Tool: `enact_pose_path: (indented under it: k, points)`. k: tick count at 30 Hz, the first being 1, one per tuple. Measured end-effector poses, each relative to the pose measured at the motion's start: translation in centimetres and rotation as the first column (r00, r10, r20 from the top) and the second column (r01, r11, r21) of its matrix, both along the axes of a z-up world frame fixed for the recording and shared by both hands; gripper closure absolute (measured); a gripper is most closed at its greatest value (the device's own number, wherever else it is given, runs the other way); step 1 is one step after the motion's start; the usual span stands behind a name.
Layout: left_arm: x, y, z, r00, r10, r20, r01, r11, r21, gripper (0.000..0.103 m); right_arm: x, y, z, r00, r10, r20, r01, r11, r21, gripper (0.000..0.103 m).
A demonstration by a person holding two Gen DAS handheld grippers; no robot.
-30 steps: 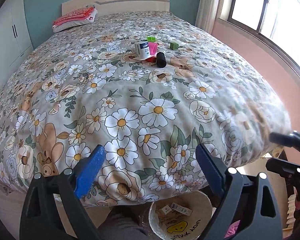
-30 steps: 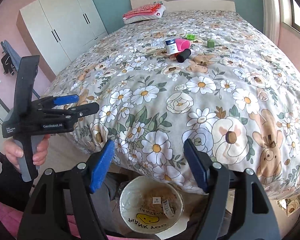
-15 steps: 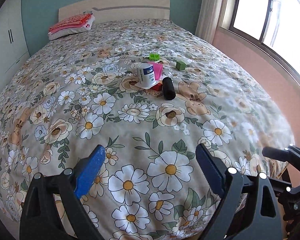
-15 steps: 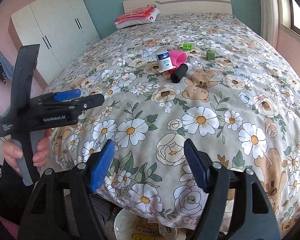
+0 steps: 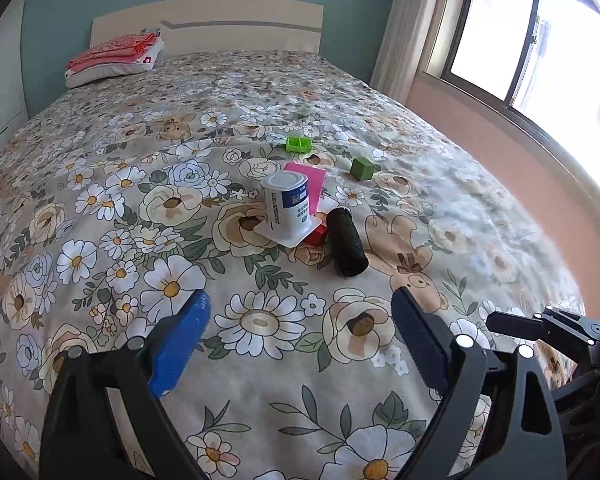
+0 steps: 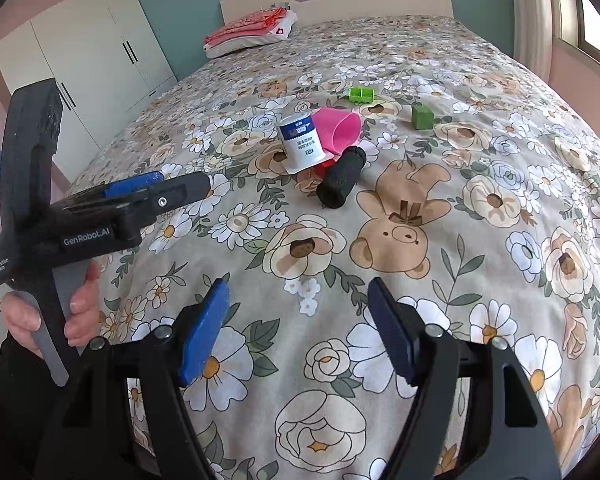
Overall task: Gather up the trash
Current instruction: 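Move both open grippers back toward the items on the bed, then grasp the white tub with the left gripper while the right gripper grasps the black foam tube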
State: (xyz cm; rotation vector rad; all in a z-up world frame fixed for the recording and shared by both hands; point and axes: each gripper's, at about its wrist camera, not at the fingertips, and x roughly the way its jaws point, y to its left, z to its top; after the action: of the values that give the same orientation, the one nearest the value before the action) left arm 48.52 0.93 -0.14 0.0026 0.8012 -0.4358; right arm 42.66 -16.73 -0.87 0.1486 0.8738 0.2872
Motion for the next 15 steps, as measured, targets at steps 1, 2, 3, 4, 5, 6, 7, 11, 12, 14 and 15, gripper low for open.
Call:
enact_pose_path:
  k: [1, 2, 3, 4, 5, 6, 7, 11, 12, 14, 15]
  points:
    - [0.7, -0.2, -0.2, 1.000, -0.008, 0.008, 0.009, 1.000, -0.001, 0.010, 0.9, 0.0, -0.3, 1.000, -0.007, 0.000, 0.007, 1.000, -0.003, 0.032]
    - [1.6, -0.3, -0.5, 1.000, -0.021, 0.012, 0.021, 1.000, -0.002, 0.010, 1.8, 0.1, -0.6, 1.000, -0.014, 0.001, 0.014, 1.000, -0.005, 0.032]
    - [2.3, -0.4, -0.8, 0.999, -0.033, 0.016, 0.033, 0.999, -0.008, 0.010, 2.7, 0.1, -1.0, 1.000, -0.020, 0.000, 0.020, 1.000, -0.008, 0.032]
    - [3.2, -0.6, -1.1, 0.999, -0.044, 0.016, 0.044, 0.999, -0.019, 0.010, 3.7, 0.1, -1.4, 1.000, -0.031, -0.005, 0.031, 0.999, -0.011, 0.032]
    - [4.1, -0.7, -1.4, 0.998, -0.057, 0.010, 0.057, 0.998, -0.035, 0.010, 4.7, 0.2, -1.9, 0.999, -0.042, -0.009, 0.042, 0.999, -0.011, 0.032]
    - [5.1, -0.8, -1.8, 0.997, -0.071, 0.001, 0.071, 0.996, -0.053, 0.010, 5.6, 0.2, -2.4, 0.999, -0.052, -0.015, 0.052, 0.999, -0.014, 0.032]
    - [6.0, -0.9, -2.2, 0.997, -0.077, -0.007, 0.076, 0.995, -0.070, 0.010, 6.5, 0.3, -2.8, 0.998, -0.064, -0.020, 0.064, 0.998, -0.015, 0.032]
    - [9.2, -1.5, -3.5, 0.995, -0.095, -0.027, 0.091, 0.990, -0.108, 0.010, 9.6, 0.5, -4.6, 0.994, -0.106, -0.036, 0.106, 0.994, -0.019, 0.032]
    - [10.0, -1.7, -3.8, 0.995, -0.097, -0.034, 0.093, 0.989, -0.118, 0.010, 10.4, 0.5, -4.9, 0.992, -0.118, -0.040, 0.117, 0.993, -0.023, 0.032]
    - [11.5, -2.0, -4.3, 0.994, -0.095, -0.048, 0.087, 0.986, -0.140, 0.010, 11.9, 0.5, -5.5, 0.989, -0.144, -0.045, 0.143, 0.989, -0.034, 0.032]
    - [12.2, -2.1, -4.6, 0.994, -0.094, -0.055, 0.085, 0.984, -0.156, 0.010, 12.5, 0.4, -5.8, 0.987, -0.156, -0.049, 0.154, 0.988, -0.027, 0.032]
